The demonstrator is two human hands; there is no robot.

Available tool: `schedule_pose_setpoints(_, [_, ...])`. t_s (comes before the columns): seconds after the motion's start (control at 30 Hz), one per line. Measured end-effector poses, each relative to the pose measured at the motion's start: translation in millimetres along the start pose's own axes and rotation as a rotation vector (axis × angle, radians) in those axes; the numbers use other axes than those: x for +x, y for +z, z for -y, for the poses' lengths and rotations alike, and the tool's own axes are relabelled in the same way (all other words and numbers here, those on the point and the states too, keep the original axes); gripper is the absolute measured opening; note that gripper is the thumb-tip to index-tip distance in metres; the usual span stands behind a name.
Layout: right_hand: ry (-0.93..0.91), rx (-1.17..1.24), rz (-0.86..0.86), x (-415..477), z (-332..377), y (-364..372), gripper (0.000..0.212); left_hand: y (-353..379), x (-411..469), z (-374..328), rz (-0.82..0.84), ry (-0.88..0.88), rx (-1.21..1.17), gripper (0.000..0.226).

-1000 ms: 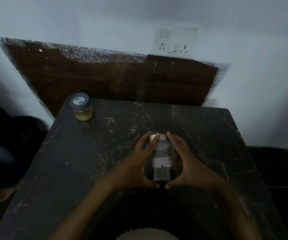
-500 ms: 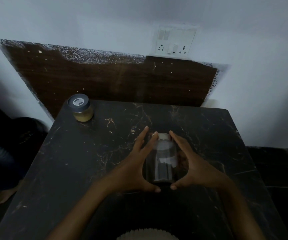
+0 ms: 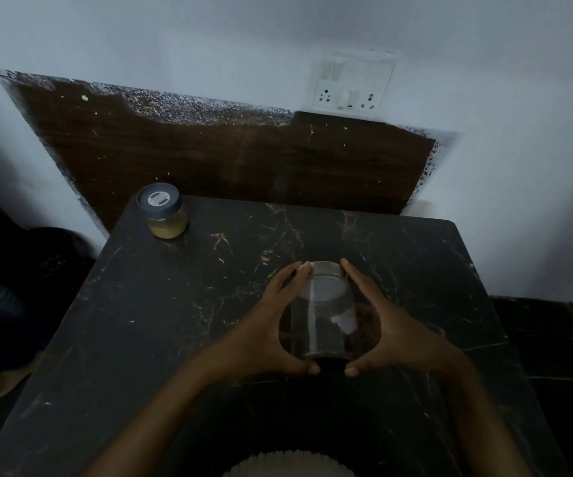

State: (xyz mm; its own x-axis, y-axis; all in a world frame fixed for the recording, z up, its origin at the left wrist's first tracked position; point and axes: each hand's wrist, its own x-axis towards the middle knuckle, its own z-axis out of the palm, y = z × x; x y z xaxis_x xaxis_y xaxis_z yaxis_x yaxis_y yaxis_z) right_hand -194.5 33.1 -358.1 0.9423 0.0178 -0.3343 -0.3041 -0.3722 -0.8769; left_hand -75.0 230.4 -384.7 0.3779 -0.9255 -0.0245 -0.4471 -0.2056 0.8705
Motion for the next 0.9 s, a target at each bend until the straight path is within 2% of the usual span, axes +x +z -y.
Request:
schedule_pose_setpoints(0.1, [-0.01, -0.079, -0.009, 2, 2, 5, 0.127, 3, 1, 0, 0.047, -0.011, 0.048, 0.13])
schedule_pose_setpoints(0.23, [-0.057, -0.122, -0.031, 4, 0, 9, 0.129, 5, 5, -2, 0.048, -0.001, 0.073, 0.126])
schedule_pose_setpoints(0.4, [-0.034, 0.031, 0.018, -4, 6, -4, 0.127, -4, -1, -10, -0.03, -0.014, -0.11, 0.116])
schedule_pose_setpoints(0.53, [-0.032, 0.06, 0.012, -6, 13, -4, 0.119, -6, -3, -14, -0.024, -0.021, -0.223, 0.122])
schedule_pose_setpoints(0.8, [-0.085, -0.158, -0.078, -2, 21, 3, 0.124, -10, 9, -20, 0.038, -0.016, -0.045, 0.127])
schedule_pose_setpoints(0.9, [-0.102, -0.134, -0.089, -7, 24, 1, 0.125, -16, 8, -21, 0.016, -0.026, -0.122, 0.124])
